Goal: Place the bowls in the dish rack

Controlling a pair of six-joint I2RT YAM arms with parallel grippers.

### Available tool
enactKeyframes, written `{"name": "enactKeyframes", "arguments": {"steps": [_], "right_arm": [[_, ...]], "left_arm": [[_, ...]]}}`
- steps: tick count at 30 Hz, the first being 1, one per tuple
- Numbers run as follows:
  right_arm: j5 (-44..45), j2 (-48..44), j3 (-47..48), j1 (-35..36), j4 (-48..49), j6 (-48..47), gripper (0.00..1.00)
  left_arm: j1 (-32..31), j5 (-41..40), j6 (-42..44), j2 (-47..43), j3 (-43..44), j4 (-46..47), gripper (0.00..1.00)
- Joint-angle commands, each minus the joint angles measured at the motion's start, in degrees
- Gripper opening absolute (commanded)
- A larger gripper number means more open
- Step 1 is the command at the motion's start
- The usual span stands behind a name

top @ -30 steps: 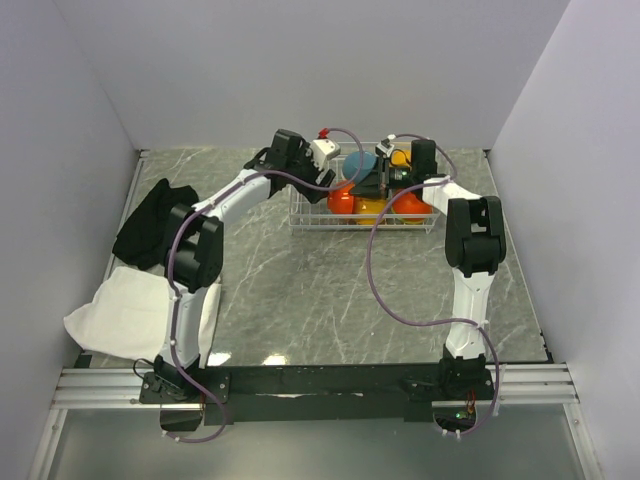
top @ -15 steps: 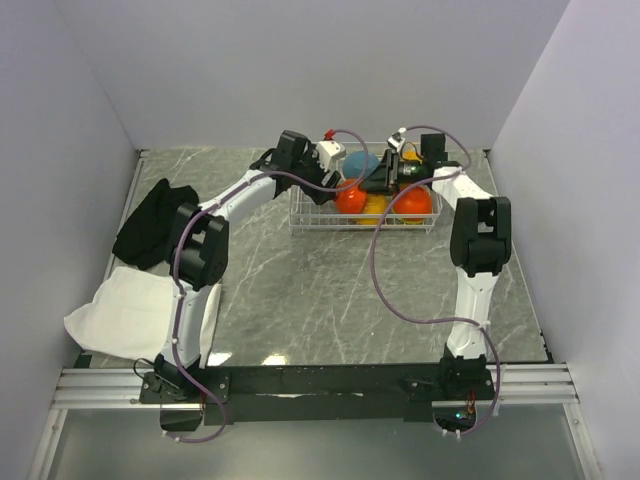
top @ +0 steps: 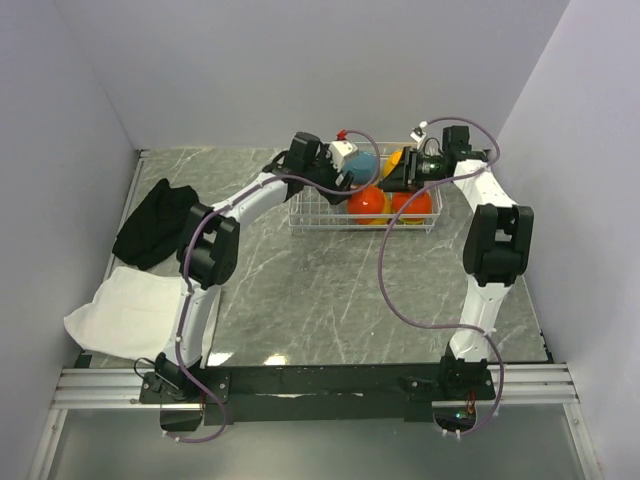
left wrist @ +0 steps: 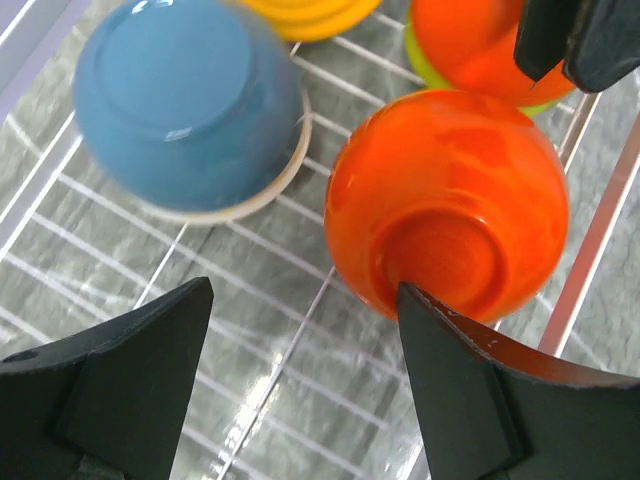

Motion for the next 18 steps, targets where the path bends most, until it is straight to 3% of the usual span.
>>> {"name": "enactKeyframes", "arguments": {"steps": [1, 7, 18], "right_arm": [[8.14, -7.13, 2.71, -0.66, -3.63, -6.26, 0.44], [17.04, -11.35, 0.7, -0.66, -3.9, -9.97, 0.44], [17.75, -14.52, -3.0, -0.75, -2.49, -9.61, 0.44]], "left_arm": [[-1.75, 1.38, -0.97, 1.51, 3.58, 1.9, 0.81], [-2.89, 0.42, -1.67, 2.74, 5.52, 2.95, 0.82], [-4.3, -0.99, -1.76, 3.0, 7.27, 4.36, 0.83]]}}
